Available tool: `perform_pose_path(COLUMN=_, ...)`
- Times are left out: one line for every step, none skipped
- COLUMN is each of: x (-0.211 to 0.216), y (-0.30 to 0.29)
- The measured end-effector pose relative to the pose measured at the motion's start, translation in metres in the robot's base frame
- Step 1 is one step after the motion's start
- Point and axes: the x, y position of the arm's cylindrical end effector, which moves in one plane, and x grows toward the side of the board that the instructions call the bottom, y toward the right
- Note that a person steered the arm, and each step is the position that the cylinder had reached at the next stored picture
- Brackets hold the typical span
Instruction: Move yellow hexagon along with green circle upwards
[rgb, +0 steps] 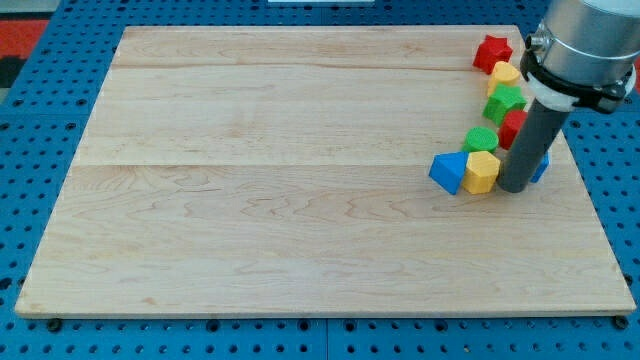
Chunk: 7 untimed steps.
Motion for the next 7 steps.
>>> perform_pose_path(x=-0.011, y=0.000)
perform_pose_path(x=0.008, y=0.001)
perform_pose_path(x=0.051, y=0.000)
perform_pose_path(x=0.062, y=-0.034)
perform_pose_path(x=0.055, y=-0.040)
perform_pose_path(x=0.038, y=-0.040)
perform_pose_path(x=0.020, y=-0.040)
